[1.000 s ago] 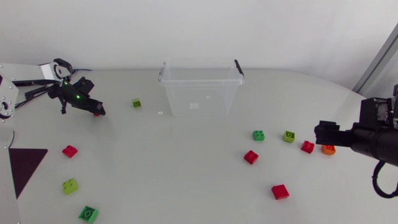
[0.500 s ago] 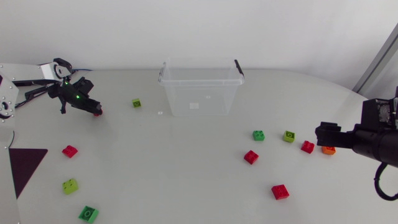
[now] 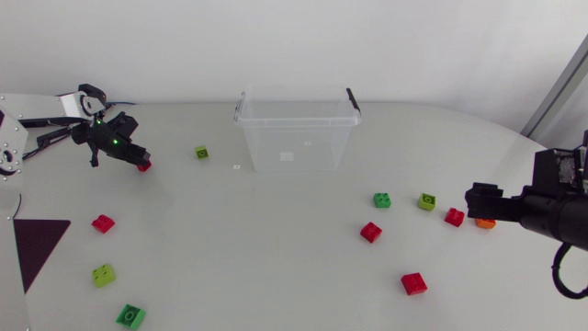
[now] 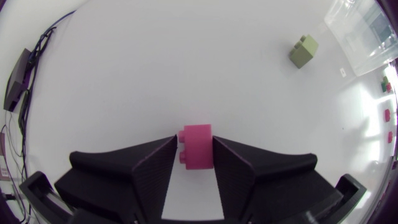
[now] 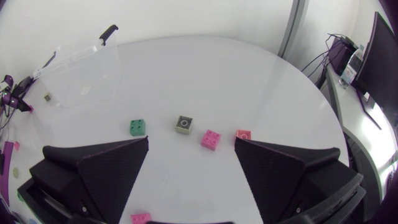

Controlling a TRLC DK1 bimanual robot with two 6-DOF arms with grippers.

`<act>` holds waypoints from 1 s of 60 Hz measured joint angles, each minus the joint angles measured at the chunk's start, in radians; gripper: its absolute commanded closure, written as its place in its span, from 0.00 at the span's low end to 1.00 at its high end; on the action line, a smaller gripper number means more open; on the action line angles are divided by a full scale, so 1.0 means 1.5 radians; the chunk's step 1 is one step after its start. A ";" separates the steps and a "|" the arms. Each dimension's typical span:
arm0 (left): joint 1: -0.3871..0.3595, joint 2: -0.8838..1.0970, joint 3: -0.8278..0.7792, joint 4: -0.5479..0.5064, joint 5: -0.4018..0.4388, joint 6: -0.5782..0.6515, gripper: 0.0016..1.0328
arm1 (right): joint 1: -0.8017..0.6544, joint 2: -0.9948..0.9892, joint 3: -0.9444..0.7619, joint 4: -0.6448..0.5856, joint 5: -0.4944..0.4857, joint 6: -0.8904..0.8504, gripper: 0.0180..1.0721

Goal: Pick up the duplo bricks and place them in the container

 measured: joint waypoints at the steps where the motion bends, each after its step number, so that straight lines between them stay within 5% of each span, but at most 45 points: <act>1: -0.001 0.000 0.000 0.003 -0.004 0.000 0.69 | 0.000 0.000 0.000 0.000 0.000 0.000 0.05; 37: -0.014 -0.075 -0.063 -0.018 -0.006 -0.005 0.74 | 0.001 0.000 -0.017 0.037 0.000 0.000 0.05; 45: -0.017 -0.137 -0.108 -0.037 0.030 -0.004 0.74 | 0.001 0.000 -0.018 0.037 0.000 0.000 0.05; 55: -0.077 -0.297 -0.134 -0.051 0.091 -0.012 0.73 | 0.010 -0.001 -0.033 0.048 0.001 0.000 0.05; 60: -0.147 -0.354 -0.111 -0.069 0.124 -0.032 0.73 | 0.019 -0.007 -0.038 0.051 0.001 0.000 0.05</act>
